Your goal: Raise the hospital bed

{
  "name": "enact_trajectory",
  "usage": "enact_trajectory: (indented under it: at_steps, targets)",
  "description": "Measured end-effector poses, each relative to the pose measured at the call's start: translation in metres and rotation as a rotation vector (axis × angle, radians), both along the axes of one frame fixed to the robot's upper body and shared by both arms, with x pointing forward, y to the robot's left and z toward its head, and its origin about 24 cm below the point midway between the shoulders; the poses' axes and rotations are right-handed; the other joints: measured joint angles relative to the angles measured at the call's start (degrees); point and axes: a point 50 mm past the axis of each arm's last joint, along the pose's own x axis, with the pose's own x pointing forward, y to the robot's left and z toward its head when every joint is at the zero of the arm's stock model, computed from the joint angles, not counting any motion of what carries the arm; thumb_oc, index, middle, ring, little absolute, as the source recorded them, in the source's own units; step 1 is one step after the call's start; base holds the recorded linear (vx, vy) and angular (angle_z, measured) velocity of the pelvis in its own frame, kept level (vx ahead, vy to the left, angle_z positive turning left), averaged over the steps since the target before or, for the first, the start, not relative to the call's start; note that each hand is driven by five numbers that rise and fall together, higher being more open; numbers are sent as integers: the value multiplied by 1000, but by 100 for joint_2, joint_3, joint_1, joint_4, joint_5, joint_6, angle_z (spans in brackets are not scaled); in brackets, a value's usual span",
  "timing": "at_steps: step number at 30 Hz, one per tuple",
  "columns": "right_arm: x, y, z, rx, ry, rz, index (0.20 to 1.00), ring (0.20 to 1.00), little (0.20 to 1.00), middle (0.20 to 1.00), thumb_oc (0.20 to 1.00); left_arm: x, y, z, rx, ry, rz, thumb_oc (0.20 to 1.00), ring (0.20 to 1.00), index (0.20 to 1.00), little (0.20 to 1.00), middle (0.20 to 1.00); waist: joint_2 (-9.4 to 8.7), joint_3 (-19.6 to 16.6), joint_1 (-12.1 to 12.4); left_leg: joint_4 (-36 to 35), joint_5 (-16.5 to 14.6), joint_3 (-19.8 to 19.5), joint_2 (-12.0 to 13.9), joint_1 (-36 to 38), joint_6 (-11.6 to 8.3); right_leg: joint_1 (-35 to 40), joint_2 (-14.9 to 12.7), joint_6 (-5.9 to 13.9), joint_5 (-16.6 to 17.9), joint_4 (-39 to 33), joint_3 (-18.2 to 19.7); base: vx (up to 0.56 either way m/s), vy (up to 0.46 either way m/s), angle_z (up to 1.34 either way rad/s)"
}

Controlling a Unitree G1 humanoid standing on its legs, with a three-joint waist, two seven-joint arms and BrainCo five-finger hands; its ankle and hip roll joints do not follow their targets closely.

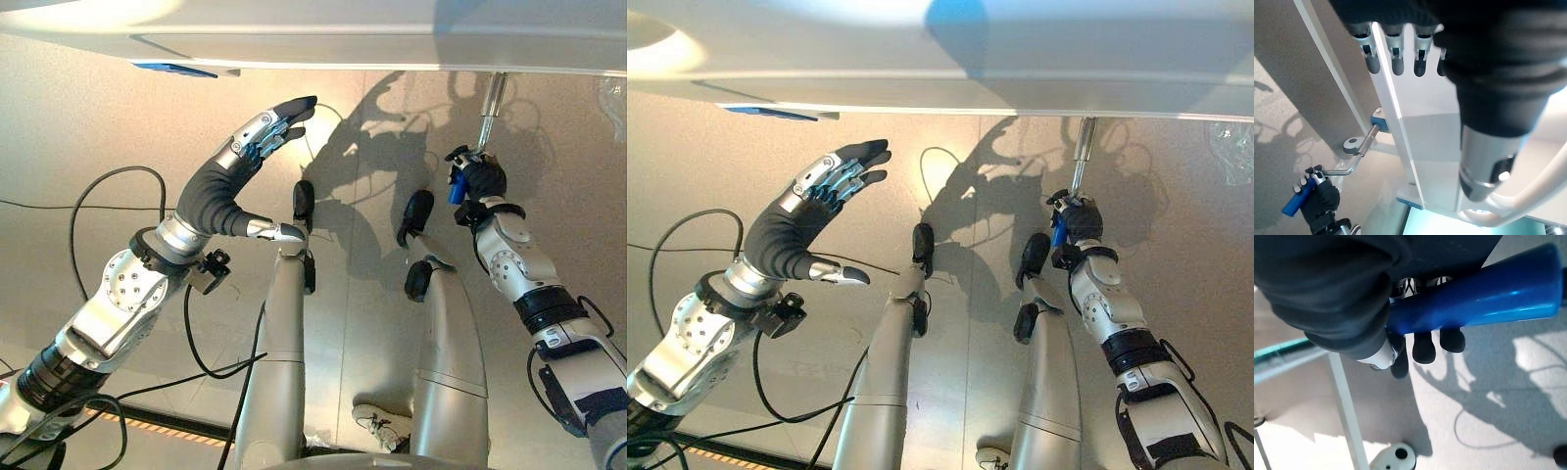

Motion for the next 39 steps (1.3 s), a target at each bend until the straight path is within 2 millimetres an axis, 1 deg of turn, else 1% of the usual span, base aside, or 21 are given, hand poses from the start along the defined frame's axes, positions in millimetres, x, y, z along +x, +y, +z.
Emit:
enact_trajectory:
  at_steps: [7, 9, 10, 11, 12, 13, 15, 18, 20, 26, 29, 30, 33, 35, 39]
  targets:
    - [7, -1, -12, -86, 66, -43, 1000, 1000, 1000, 1000, 1000, 1, -5, -1, -13, 1, -13, 1000, 1000, 1000, 1000, 1000, 6, -5, -2, -114, 1, -29, -4, 149, 2, 206, -8, 47, 55, -124, -91, 0, 5, 2]
    - [11, -2, -13, -155, 92, -63, 1000, 1000, 1000, 1000, 1000, 1, -5, -1, -11, 0, -11, 1000, 1000, 1000, 1000, 1000, 7, -7, -32, -173, 31, -24, -9, 207, 46, 326, 2, 86, 137, -286, -103, 0, 0, 0]
    - [12, -2, -12, -163, 93, -68, 1000, 1000, 1000, 1000, 1000, 1, -5, -1, -12, 0, -9, 1000, 1000, 1000, 1000, 1000, 9, -9, -28, -209, 44, -23, -9, 214, 61, 339, 3, 94, 164, -335, -103, -2, -5, -3]
    - [13, 0, -12, -166, 94, -70, 1000, 1000, 1000, 1000, 1000, 1, -5, -1, -12, 3, -7, 1000, 1000, 1000, 1000, 1000, 9, -9, -32, -238, 58, -20, -7, 218, 76, 356, 9, 100, 198, -389, -108, 0, 0, 0]
    - [15, 2, -12, -177, 99, -69, 1000, 1000, 1000, 1000, 1000, 2, -5, -2, -7, 10, -4, 1000, 1000, 1000, 1000, 1000, 9, -9, -105, -262, 75, -17, -10, 223, 98, 411, 9, 127, 244, -491, -129, 0, 0, 0]
    - [17, 4, -12, -179, 103, -67, 1000, 1000, 1000, 1000, 1000, 2, -6, -2, -4, 11, -7, 1000, 1000, 1000, 1000, 1000, 9, -9, -126, -285, 83, -16, -18, 236, 110, 436, 6, 138, 259, -528, -131, 0, 0, 0]
    - [19, 4, -14, -188, 118, -80, 1000, 1000, 1000, 1000, 1000, 3, -10, -1, 12, 8, -21, 1000, 1000, 1000, 1000, 1000, 8, -9, -155, -323, 91, -9, -31, 295, 122, 504, 1, 157, 291, -607, -130, 5, 15, -1]
    - [21, 8, -18, -245, 137, -79, 1000, 1000, 1000, 1000, 1000, 4, -13, 2, 22, -5, -34, 1000, 1000, 1000, 1000, 1000, 7, -10, -172, -362, 94, -11, -31, 341, 127, 556, 11, 162, 319, -668, -130, 1, 11, -1]
    - [23, 11, -21, -293, 150, -70, 1000, 1000, 1000, 1000, 1000, 4, -16, 1, 26, 3, -44, 1000, 1000, 1000, 1000, 1000, 4, -12, -223, -369, 97, -8, -32, 347, 132, 567, 10, 164, 328, -678, -130, 0, 0, 0]
    - [27, 16, -23, -303, 163, -67, 1000, 1000, 1000, 1000, 1000, 4, -21, 0, 34, 12, -66, 1000, 1000, 1000, 1000, 1000, 5, -14, -288, -383, 122, 4, -35, 352, 157, 615, 29, 190, 404, -791, -129, 2, 11, -1]
    - [31, 16, -29, -287, 187, -82, 1000, 1000, 1000, 1000, 1000, 5, -22, 0, 28, 15, -67, 1000, 1000, 1000, 1000, 1000, -37, -33, -301, -479, 165, 18, -41, 410, 192, 706, 36, 222, 506, -988, -127, 0, 9, -1]
    - [32, 15, -35, -285, 218, -91, 1000, 1000, 1000, 1000, 1000, 5, -23, 1, 28, 10, -71, 1000, 1000, 1000, 1000, 1000, -43, -35, -305, -497, 180, 15, -56, 412, 212, 743, 35, 244, 544, -1059, -128, 0, 0, 0]
    - [33, 24, -43, -283, 241, -59, 1000, 1000, 1000, 1000, 1000, 7, -27, -1, 38, 22, -80, 1000, 1000, 1000, 1000, 1000, -72, -47, -309, -515, 200, 16, -88, 410, 241, 787, 30, 283, 606, -1168, -128, 2, 5, 1]
    - [33, 26, -46, -279, 254, -54, 1000, 1000, 1000, 1000, 1000, 7, -27, 0, 37, 22, -80, 1000, 1000, 1000, 1000, 1000, -73, -47, -311, -536, 213, 25, -109, 409, 258, 792, 24, 300, 621, -1191, -124, 0, 0, 0]
    - [32, 24, -52, -272, 291, -65, 1000, 1000, 1000, 1000, 1000, 10, -26, -2, 27, 32, -71, 1000, 1000, 1000, 1000, 1000, -73, -47, -311, -628, 247, 54, -111, 403, 280, 804, 26, 322, 683, -1324, -124, 0, 0, 0]
